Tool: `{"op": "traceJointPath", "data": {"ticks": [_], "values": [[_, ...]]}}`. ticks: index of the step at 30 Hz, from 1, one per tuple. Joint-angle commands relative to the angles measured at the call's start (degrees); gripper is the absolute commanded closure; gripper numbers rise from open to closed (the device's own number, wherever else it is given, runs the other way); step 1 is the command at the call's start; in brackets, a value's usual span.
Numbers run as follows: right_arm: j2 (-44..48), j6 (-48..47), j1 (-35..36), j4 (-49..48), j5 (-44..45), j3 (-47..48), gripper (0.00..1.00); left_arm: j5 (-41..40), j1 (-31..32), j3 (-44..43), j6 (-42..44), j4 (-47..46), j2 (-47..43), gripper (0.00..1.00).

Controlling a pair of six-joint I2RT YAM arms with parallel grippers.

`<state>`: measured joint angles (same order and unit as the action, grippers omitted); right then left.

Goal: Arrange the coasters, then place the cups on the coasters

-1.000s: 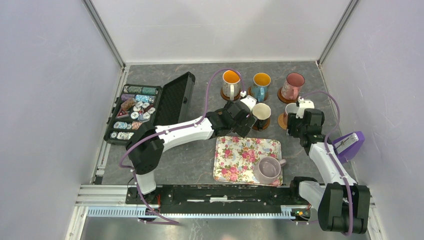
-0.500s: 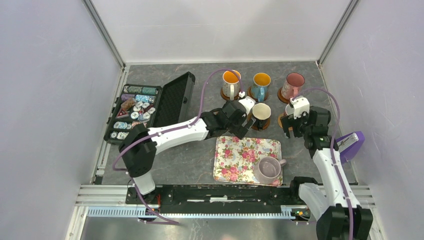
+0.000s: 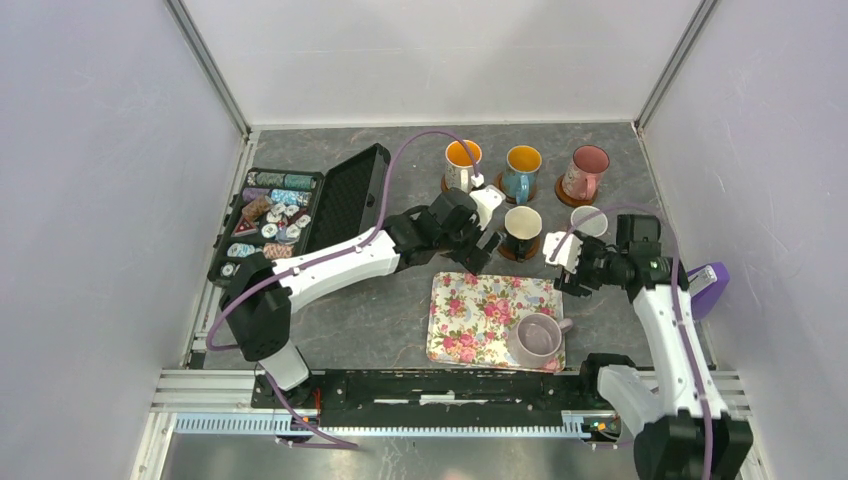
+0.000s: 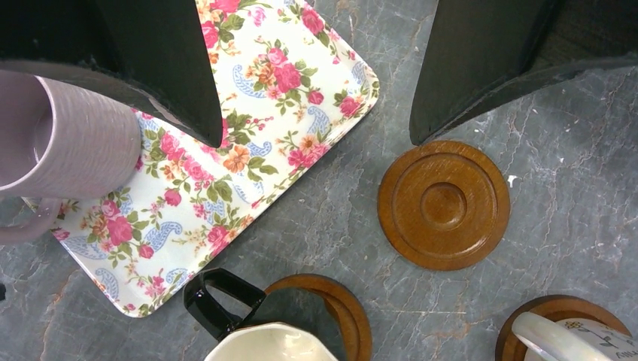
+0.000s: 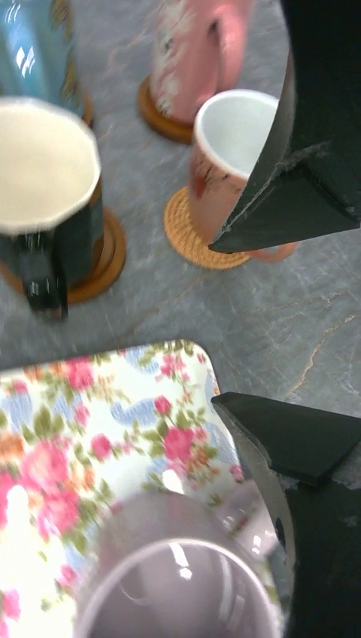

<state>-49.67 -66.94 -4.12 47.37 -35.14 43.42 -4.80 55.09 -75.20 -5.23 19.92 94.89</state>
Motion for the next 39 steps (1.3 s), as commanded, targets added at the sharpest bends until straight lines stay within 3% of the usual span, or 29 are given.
{"op": "traceJointPath", "data": {"ticks": [1,8,17,25,32,39], "values": [[-8.76,-29.42,0.16,22.55,-6.51,7.03,0.27,3.13,-1.16,-0.39,2.07,1.21,-3.2,0.0],[-10.61,-37.98,0.32,24.77,-4.31,6.71,0.24,3.9,-3.65,-0.96,1.45,1.7,-3.28,0.0],[-4.26,-37.26,0.34,24.7,-3.38,2.27,0.23,3.54,-3.94,-0.48,1.59,0.35,-2.59,0.0],[3.83,-41.03,0.47,24.71,-0.99,-2.61,0.29,4.62,-3.94,-1.27,1.63,-0.16,-1.21,0.0],[4.06,-38.95,2.49,24.85,-0.51,-3.37,0.35,6.25,-3.94,-0.84,1.72,-0.23,-0.99,0.0],[1.68,-37.28,9.23,24.75,-1.38,-3.26,0.39,6.6,-3.94,-0.93,2.33,-0.41,-1.02,0.0]]}}
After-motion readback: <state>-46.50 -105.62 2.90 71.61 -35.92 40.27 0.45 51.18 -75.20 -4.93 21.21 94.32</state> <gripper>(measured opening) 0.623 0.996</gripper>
